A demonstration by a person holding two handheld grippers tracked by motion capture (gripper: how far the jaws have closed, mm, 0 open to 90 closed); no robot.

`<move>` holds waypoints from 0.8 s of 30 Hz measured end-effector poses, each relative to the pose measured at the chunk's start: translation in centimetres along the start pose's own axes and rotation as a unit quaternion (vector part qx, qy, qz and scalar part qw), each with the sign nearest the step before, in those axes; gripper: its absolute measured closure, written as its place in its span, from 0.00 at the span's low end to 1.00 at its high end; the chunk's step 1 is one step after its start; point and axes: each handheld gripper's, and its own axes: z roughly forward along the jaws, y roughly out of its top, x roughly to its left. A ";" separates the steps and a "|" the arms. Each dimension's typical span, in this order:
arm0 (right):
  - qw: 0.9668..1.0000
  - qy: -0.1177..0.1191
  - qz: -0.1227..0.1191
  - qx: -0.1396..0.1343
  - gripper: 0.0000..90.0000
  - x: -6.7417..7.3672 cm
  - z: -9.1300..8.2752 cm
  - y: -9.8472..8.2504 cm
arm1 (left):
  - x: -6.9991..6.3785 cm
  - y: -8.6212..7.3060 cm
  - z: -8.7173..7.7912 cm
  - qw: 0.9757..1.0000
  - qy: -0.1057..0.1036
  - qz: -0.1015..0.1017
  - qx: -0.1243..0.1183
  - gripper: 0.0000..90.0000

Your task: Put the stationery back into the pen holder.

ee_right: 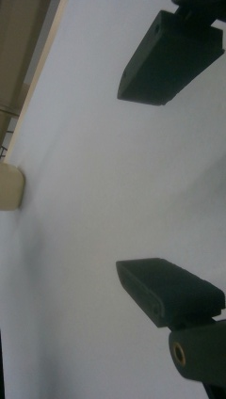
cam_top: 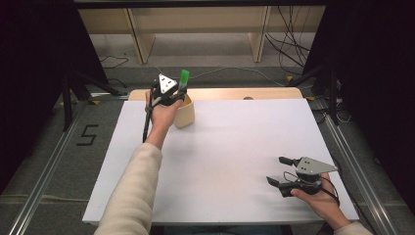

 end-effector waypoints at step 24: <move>1.000 0.002 -0.002 0.006 0.18 0.0 0.0 0.0 | 0.5 -1.0 1.3 1.000 0.001 0.003 0.017 0.74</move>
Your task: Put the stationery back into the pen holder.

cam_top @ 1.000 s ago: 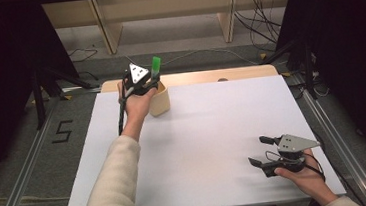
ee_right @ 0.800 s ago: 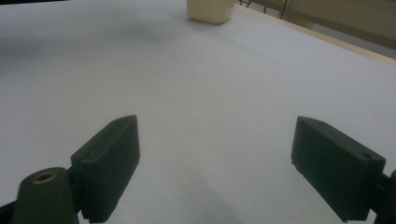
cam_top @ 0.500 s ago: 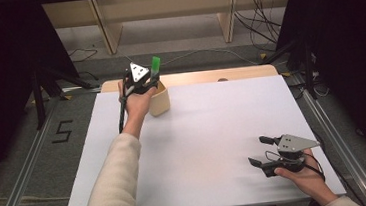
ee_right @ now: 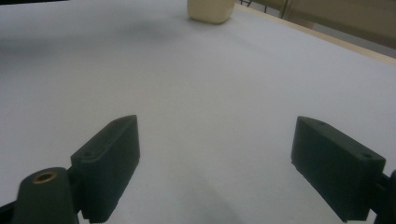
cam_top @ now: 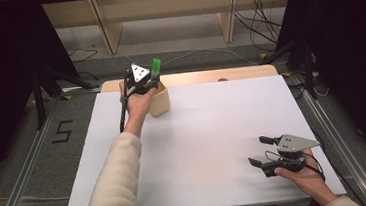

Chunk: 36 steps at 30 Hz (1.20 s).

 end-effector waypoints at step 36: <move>1.000 0.001 0.000 -0.001 0.18 0.0 0.0 0.0 | 0.4 -2.0 0.9 0.999 -0.005 0.001 0.043 0.72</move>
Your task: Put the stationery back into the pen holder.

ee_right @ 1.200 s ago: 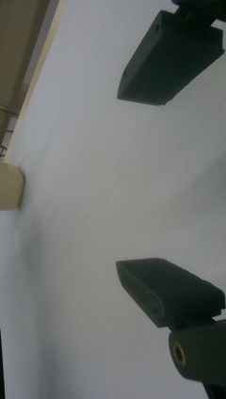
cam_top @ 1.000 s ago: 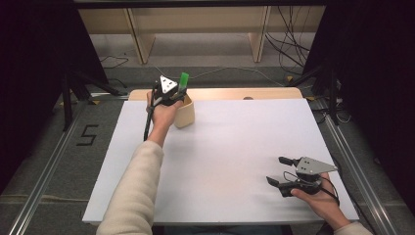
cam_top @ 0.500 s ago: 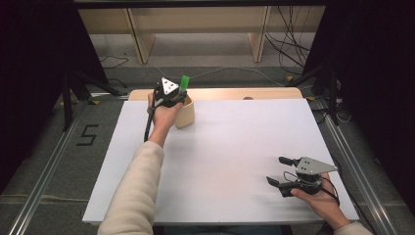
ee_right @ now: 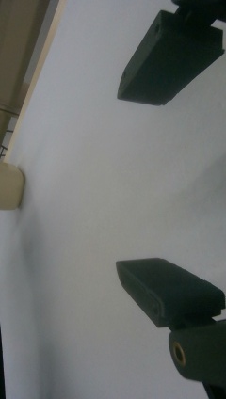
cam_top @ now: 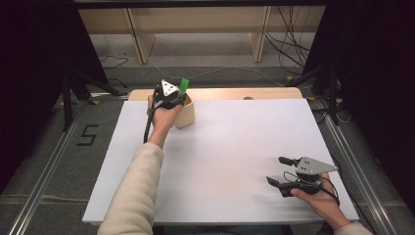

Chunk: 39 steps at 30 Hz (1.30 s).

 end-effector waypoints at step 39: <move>1.000 -0.002 -0.001 0.001 0.18 0.1 0.2 0.0 | -3.4 -2.3 -11.3 0.997 -0.071 0.013 0.020 0.21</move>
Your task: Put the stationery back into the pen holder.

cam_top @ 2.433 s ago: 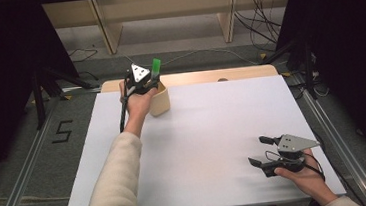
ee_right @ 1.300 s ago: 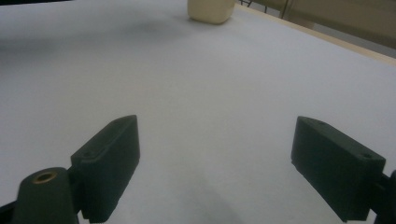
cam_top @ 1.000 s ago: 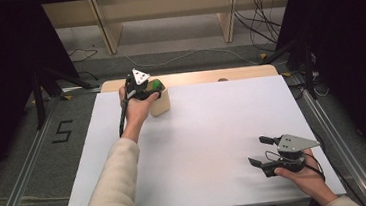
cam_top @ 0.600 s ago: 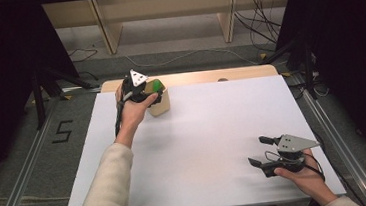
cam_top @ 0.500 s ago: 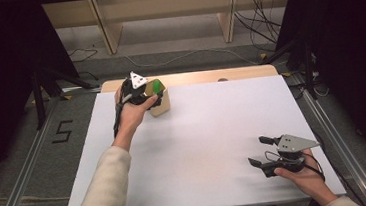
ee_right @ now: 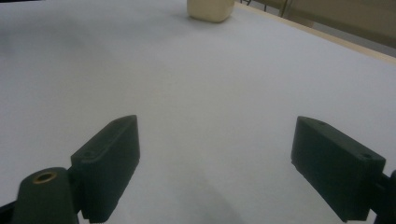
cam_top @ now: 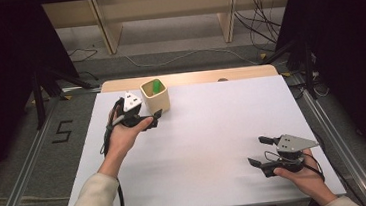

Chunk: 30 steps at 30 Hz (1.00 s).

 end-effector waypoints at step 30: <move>1.000 0.006 -0.007 0.005 0.18 0.1 0.1 0.0 | -7.2 -9.7 -5.5 0.997 -0.079 0.025 0.002 0.21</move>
